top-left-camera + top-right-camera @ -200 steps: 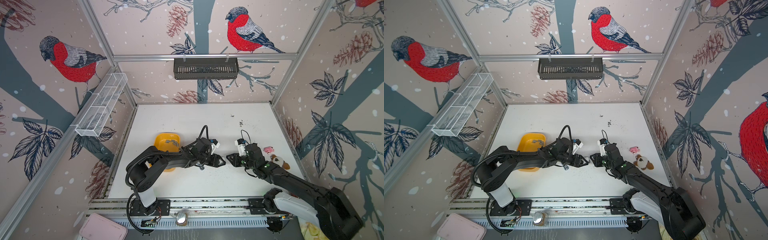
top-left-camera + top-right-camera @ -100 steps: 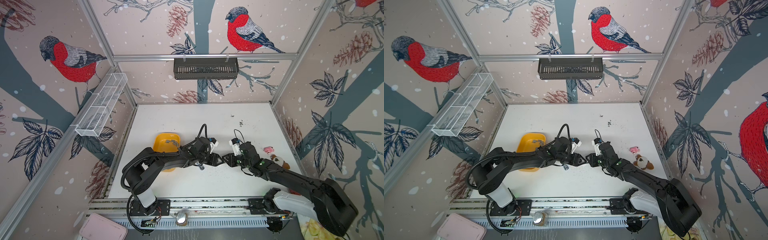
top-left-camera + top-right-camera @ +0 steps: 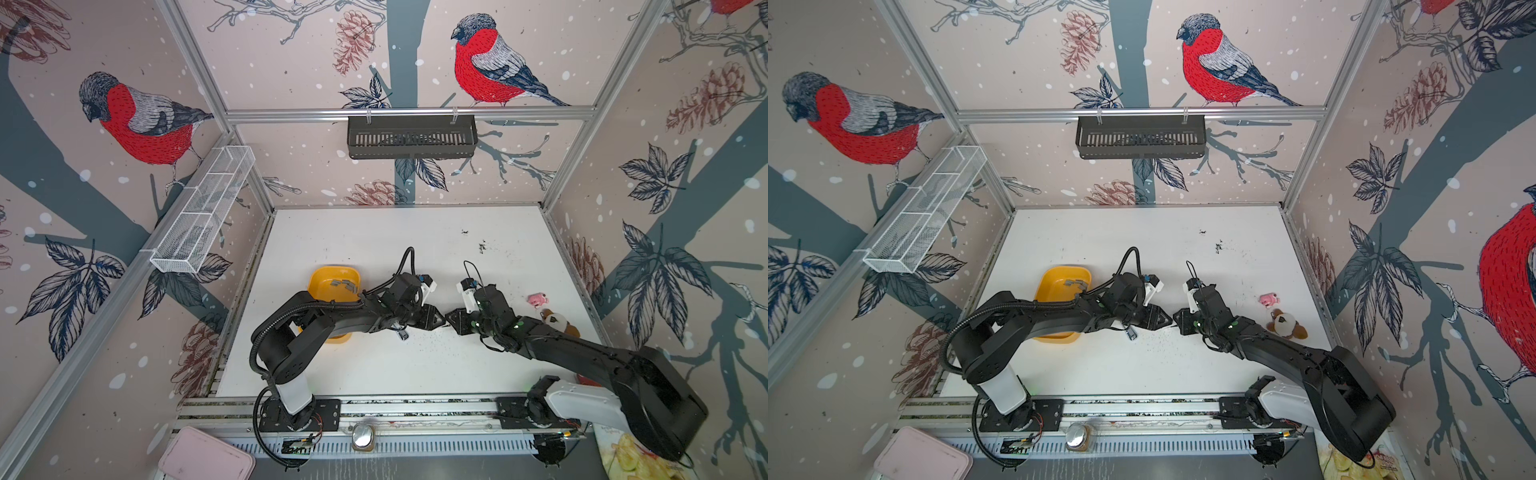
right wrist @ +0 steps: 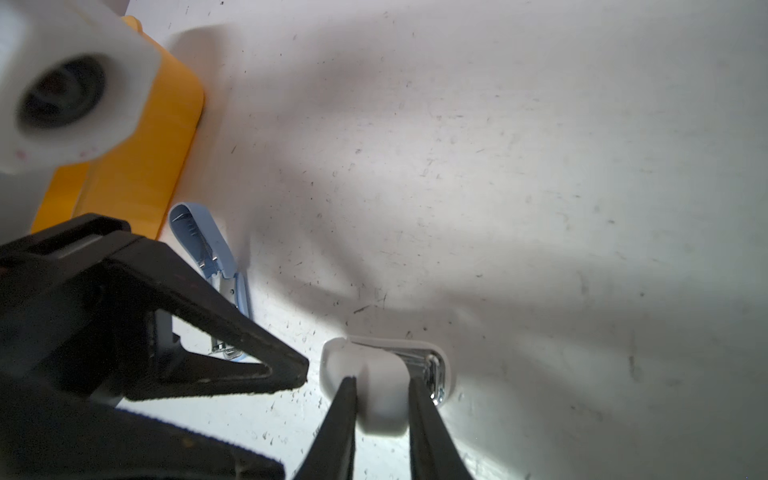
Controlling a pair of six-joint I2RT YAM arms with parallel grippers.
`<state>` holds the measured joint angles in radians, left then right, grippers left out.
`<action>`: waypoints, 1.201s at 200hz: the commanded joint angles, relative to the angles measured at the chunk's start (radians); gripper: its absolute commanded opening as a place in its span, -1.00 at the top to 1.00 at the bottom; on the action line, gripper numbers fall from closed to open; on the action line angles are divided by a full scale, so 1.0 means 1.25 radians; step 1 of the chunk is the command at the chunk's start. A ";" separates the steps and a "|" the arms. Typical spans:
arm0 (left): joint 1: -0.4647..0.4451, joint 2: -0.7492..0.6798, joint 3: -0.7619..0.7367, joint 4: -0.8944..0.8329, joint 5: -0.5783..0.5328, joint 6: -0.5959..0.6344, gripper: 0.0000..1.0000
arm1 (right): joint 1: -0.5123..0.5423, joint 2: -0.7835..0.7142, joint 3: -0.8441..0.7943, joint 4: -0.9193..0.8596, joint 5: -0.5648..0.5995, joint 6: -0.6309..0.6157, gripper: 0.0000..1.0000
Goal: Load the staples into the stapler
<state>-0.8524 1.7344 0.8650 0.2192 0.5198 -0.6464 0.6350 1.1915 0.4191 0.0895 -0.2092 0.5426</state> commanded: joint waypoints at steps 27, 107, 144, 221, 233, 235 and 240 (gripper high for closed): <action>0.001 0.010 0.012 0.012 0.007 0.005 0.27 | 0.000 0.003 -0.024 0.020 0.015 -0.001 0.56; -0.010 0.031 0.014 0.020 0.028 0.008 0.27 | -0.001 0.018 -0.043 0.037 0.024 0.003 0.56; -0.011 0.038 0.016 0.009 0.016 0.008 0.27 | -0.001 0.022 -0.054 0.041 0.028 0.003 0.57; -0.009 0.041 0.009 -0.001 0.001 0.009 0.28 | -0.001 0.022 -0.076 0.040 0.043 0.006 0.58; -0.009 0.042 0.008 -0.002 -0.001 0.008 0.27 | 0.000 0.023 -0.079 0.037 0.046 0.005 0.58; -0.009 0.041 0.008 -0.002 -0.001 0.007 0.27 | 0.000 0.023 -0.079 0.037 0.047 0.005 0.58; -0.009 0.042 0.007 -0.002 -0.002 0.007 0.28 | 0.000 0.022 -0.081 0.036 0.048 0.004 0.58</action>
<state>-0.8646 1.7821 0.8772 0.2203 0.5316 -0.6464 0.6338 1.2133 0.3305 0.2432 -0.1890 0.5480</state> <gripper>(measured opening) 0.362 0.209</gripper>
